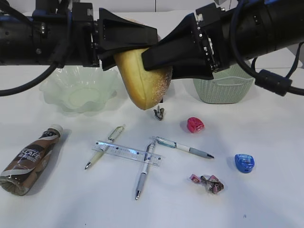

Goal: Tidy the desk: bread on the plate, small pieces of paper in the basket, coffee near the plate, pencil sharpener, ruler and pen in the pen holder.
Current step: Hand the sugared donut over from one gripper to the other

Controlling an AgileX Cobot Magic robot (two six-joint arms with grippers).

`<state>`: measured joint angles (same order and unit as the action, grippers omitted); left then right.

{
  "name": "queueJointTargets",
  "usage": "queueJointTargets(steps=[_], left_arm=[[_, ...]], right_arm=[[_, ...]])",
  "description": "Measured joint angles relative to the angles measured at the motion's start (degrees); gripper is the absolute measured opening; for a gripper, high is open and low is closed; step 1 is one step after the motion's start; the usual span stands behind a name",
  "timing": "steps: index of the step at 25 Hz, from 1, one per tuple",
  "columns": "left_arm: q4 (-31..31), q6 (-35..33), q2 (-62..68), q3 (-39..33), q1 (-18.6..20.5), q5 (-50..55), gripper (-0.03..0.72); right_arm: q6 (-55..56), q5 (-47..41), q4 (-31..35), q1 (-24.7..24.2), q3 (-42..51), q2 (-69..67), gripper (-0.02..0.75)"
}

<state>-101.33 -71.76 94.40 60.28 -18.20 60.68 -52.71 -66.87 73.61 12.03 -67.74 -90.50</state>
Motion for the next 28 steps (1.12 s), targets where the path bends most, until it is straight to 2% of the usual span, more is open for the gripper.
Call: queueJointTargets(steps=[3, 14, 15, 28], left_arm=[[0.00, 0.09, 0.00, 0.00, 0.00, -0.20, 0.277], [0.00, 0.09, 0.00, 0.00, 0.00, -0.67, 0.276], [0.10, 0.09, 0.00, 0.00, 0.00, -0.81, 0.276], [0.31, 0.09, 0.00, 0.00, 0.00, -1.68, 0.274]], right_arm=[[0.98, 0.13, 0.01, 0.00, 0.00, 0.00, 0.480], [1.89, 0.27, -0.03, 0.00, 0.00, 0.00, 0.524], [2.96, 0.16, -0.03, 0.00, 0.00, 0.00, 0.581], [4.00, -0.31, -1.98, 0.00, 0.00, 0.00, 0.588]])
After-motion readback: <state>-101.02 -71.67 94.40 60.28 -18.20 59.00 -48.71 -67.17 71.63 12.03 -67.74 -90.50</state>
